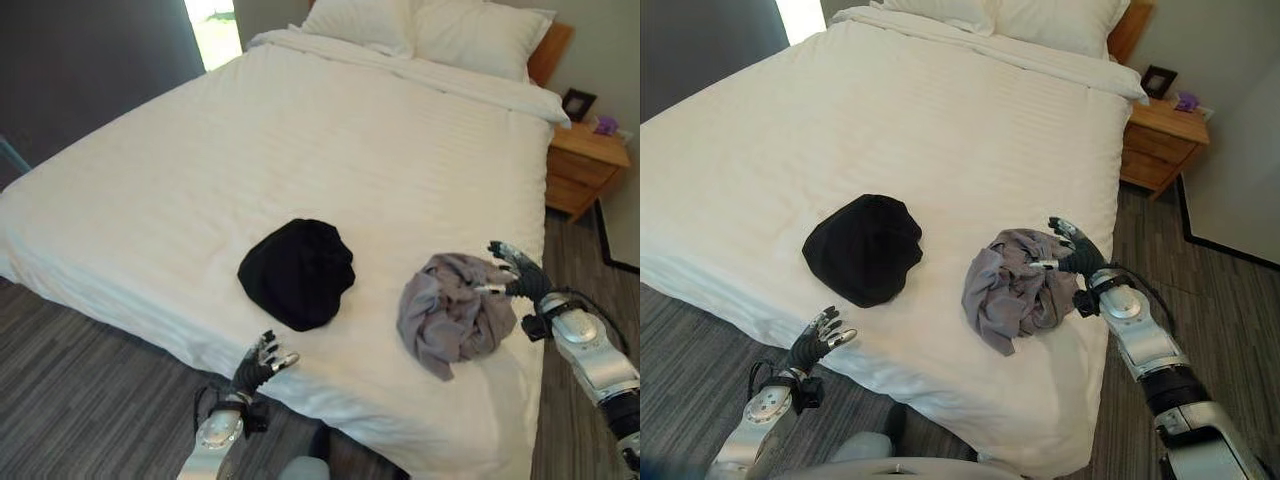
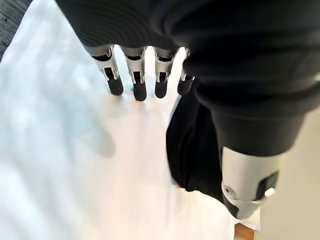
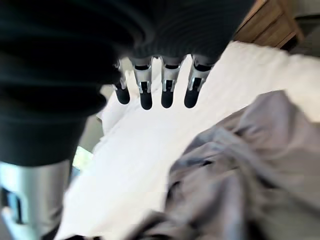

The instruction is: Pick up bed clothes into laundry basket.

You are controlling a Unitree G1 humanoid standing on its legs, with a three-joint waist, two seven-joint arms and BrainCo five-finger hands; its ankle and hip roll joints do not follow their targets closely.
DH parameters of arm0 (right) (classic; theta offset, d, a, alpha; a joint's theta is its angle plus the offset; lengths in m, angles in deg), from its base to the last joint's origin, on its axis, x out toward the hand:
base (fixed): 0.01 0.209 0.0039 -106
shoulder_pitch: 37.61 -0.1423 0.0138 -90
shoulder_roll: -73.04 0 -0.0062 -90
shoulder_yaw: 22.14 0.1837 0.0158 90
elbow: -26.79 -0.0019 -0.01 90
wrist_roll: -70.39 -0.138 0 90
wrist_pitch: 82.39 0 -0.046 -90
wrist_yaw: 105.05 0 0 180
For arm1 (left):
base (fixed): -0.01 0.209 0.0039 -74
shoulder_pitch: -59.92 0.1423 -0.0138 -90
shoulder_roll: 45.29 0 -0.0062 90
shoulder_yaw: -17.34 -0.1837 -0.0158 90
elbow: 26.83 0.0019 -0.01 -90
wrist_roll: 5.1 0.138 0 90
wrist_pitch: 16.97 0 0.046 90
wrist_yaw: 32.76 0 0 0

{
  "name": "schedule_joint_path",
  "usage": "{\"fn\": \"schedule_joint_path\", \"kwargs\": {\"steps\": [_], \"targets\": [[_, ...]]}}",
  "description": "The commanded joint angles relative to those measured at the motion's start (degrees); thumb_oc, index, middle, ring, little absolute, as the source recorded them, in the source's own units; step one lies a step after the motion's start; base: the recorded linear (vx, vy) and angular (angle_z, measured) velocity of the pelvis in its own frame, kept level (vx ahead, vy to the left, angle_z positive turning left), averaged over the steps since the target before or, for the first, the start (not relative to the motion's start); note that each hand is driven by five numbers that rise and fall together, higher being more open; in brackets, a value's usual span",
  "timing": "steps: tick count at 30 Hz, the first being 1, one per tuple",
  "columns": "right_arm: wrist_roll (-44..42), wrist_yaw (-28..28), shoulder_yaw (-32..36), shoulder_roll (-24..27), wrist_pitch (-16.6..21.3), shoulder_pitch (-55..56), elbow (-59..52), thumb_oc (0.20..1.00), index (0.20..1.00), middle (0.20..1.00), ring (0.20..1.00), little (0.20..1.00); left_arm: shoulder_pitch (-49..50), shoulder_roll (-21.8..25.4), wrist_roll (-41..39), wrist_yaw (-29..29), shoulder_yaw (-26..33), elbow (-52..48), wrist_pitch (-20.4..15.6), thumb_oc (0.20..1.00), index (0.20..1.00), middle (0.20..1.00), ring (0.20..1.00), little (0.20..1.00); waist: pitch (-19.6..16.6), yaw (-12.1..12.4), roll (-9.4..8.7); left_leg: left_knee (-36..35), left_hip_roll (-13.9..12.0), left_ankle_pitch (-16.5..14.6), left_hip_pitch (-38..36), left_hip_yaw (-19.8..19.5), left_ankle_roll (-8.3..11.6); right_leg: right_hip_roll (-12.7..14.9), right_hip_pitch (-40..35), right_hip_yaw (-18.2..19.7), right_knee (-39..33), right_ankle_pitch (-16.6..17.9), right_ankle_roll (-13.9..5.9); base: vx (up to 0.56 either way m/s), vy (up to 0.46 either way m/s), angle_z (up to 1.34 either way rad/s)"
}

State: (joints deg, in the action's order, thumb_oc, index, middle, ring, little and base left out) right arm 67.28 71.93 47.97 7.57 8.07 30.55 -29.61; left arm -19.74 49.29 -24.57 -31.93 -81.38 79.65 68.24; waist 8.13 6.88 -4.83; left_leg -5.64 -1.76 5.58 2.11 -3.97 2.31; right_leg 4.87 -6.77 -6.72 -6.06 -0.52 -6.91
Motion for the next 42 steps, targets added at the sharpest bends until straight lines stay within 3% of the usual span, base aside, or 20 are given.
{"fn": "schedule_joint_path", "kwargs": {"steps": [1,3,6,9,17,18,19,24,29,30,31,32,33,38,42], "targets": [[13.5,-0.1,-4.4,0.8,-1.8,-8.4,2.0,1.0,1.0,1.0,1.0,1.0,-2.8,0.9,-2.7,-1.3,-1.9,-2.0,-0.8,1.0,1.0,1.0,1.0,1.0,0.5,1.9,0.5,0.6,-1.2,-3.8,-5.0,-1.7,1.69,0.4,2.7,-2.0,1.1,2.9,-1.08,-0.02,-0.006,0.07],[15.8,0.4,-5.9,-1.1,-2.1,-9.6,5.7,1.0,1.0,1.0,1.0,1.0,-2.6,0.8,-3.0,-1.3,-1.7,-2.1,-0.8,1.0,1.0,1.0,1.0,1.0,0.7,2.0,0.64,0.6,-1.3,-3.7,-4.7,-1.8,1.72,0.3,2.9,-2.1,1.1,2.8,-1.0,-0.01,-0.003,0.04],[19.5,5.0,-9.0,-9.3,-2.1,-11.9,23.9,1.0,1.0,1.0,1.0,1.0,-3.1,1.1,-4.6,-0.6,-2.3,-2.4,-1.6,1.0,1.0,1.0,1.0,1.0,2.8,3.6,1.81,0.8,-0.9,-2.8,-2.1,-3.4,1.87,0.2,4.5,-3.0,1.1,3.2,-0.86,-0.1,-0.022,0.02],[18.9,7.5,-9.3,-11.6,-1.7,-13.9,29.9,1.0,1.0,1.0,1.0,1.0,-3.6,2.1,-5.5,0.3,-2.5,-3.2,-2.4,1.0,1.0,1.0,1.0,1.0,4.2,4.7,3.1,0.9,-0.6,-1.9,0.7,-4.7,2.04,0.3,7.0,-3.7,1.1,3.7,-0.92,-0.12,-0.006,0.16],[15.9,9.6,-10.0,-12.7,-1.4,-17.3,28.5,1.0,1.0,1.0,1.0,1.0,-4.9,1.8,-5.7,3.1,-2.9,-1.2,-3.1,1.0,1.0,1.0,1.0,1.0,5.3,4.9,4.11,0.6,-0.2,-0.6,4.1,-4.8,2.29,0.4,10.5,-3.6,1.1,4.4,-1.1,-0.03,0.014,0.04],[17.9,8.5,-11.8,-13.7,-1.4,-16.8,28.8,0.564,0.564,0.564,0.564,0.564,-5.3,1.7,-5.3,3.2,-2.9,-1.1,-3.1,1.0,1.0,1.0,1.0,1.0,5.5,4.9,4.09,0.6,-0.2,-0.7,4.1,-4.7,2.27,0.3,10.5,-3.4,1.1,4.3,-1.07,0.0,0.006,-0.03],[17.9,8.6,-11.8,-13.7,-1.4,-16.8,28.8,0.2,0.2,0.2,0.2,0.2,-5.3,1.6,-5.3,3.2,-2.9,-1.1,-3.1,1.0,1.0,1.0,1.0,1.0,5.5,4.9,4.09,0.6,-0.2,-0.7,4.1,-4.7,2.27,0.3,10.5,-3.4,1.1,4.3,-1.07,0.02,0.01,-0.04],[23.0,6.8,-13.4,-15.0,-1.2,-10.9,30.2,0.2,0.2,0.2,0.2,0.2,-7.4,4.5,-3.3,3.6,0.4,-3.4,-4.0,1.0,1.0,1.0,1.0,1.0,5.2,4.1,4.46,0.6,-0.2,-1.3,3.3,-4.2,2.3,0.6,9.7,-3.2,1.1,3.8,-1.24,0.03,0.029,-0.01],[22.8,4.6,-11.0,-15.1,-1.3,-1.9,29.4,0.2,0.2,0.2,0.2,0.2,-17.5,15.4,0.1,6.2,7.5,-4.4,-5.0,1.0,1.0,1.0,1.0,1.0,4.3,1.9,4.58,0.6,-0.5,-2.2,1.9,-3.3,2.4,0.8,9.0,-2.7,1.1,3.5,-1.55,0.02,0.024,0.0],[22.8,4.5,-10.9,-15.1,-1.3,-1.9,29.3,0.2,0.2,0.2,0.2,0.2,-17.7,15.5,0.1,6.2,7.4,-4.3,-5.0,1.0,1.0,1.0,1.0,1.0,4.3,2.0,4.51,0.6,-0.5,-2.3,1.9,-3.3,2.4,0.8,8.9,-2.7,1.1,3.5,-1.55,0.03,0.018,-0.03],[21.9,3.6,-9.8,-15.8,-1.7,1.7,28.3,0.2,0.2,0.2,0.2,0.2,-22.4,20.2,1.4,7.7,8.5,-3.4,-4.9,1.0,1.0,1.0,1.0,1.0,4.0,1.0,4.25,0.6,-0.5,-2.6,1.3,-2.9,2.37,0.8,8.6,-2.4,1.1,3.4,-1.75,0.03,0.017,-0.02],[21.7,3.3,-9.5,-15.7,-1.6,3.5,28.1,0.2,0.2,0.2,0.2,0.2,-24.4,21.4,1.4,8.2,8.9,-2.8,-5.0,1.0,1.0,1.0,1.0,1.0,3.8,0.3,4.18,0.6,-0.6,-2.8,1.1,-2.7,2.38,0.8,8.5,-2.3,1.1,3.4,-1.82,0.04,0.033,0.04],[21.2,2.3,-9.2,-15.2,-1.9,6.3,26.4,0.2,0.2,0.2,0.2,0.2,-29.7,25.0,1.2,8.9,8.2,1.0,-4.3,1.0,1.0,1.0,1.0,1.0,3.5,-1.0,4.03,0.6,-0.8,-3.1,0.7,-2.2,2.41,0.8,8.4,-2.1,1.1,3.4,-2.01,0.0,0.0,0.0],[19.0,1.0,-7.2,-13.9,-2.0,11.6,20.7,0.2,0.2,0.2,0.2,0.2,-42.7,32.0,4.2,10.2,2.6,10.6,-3.4,1.0,1.0,1.0,1.0,1.0,3.2,-3.8,3.37,0.6,-1.2,-3.4,0.3,-0.7,2.49,0.6,8.7,-0.8,1.1,3.8,-2.49,0.0,0.023,-0.14],[18.6,0.7,-7.7,-14.1,-1.8,13.5,19.8,0.2,0.2,0.2,0.2,0.2,-48.3,34.0,3.1,10.1,-0.9,15.9,-3.1,1.0,1.0,1.0,1.0,1.0,3.0,-5.0,3.05,0.6,-1.4,-3.7,-0.1,0.1,2.47,0.6,9.0,0.0,1.1,4.0,-2.72,0.0,0.018,-0.2]]}}
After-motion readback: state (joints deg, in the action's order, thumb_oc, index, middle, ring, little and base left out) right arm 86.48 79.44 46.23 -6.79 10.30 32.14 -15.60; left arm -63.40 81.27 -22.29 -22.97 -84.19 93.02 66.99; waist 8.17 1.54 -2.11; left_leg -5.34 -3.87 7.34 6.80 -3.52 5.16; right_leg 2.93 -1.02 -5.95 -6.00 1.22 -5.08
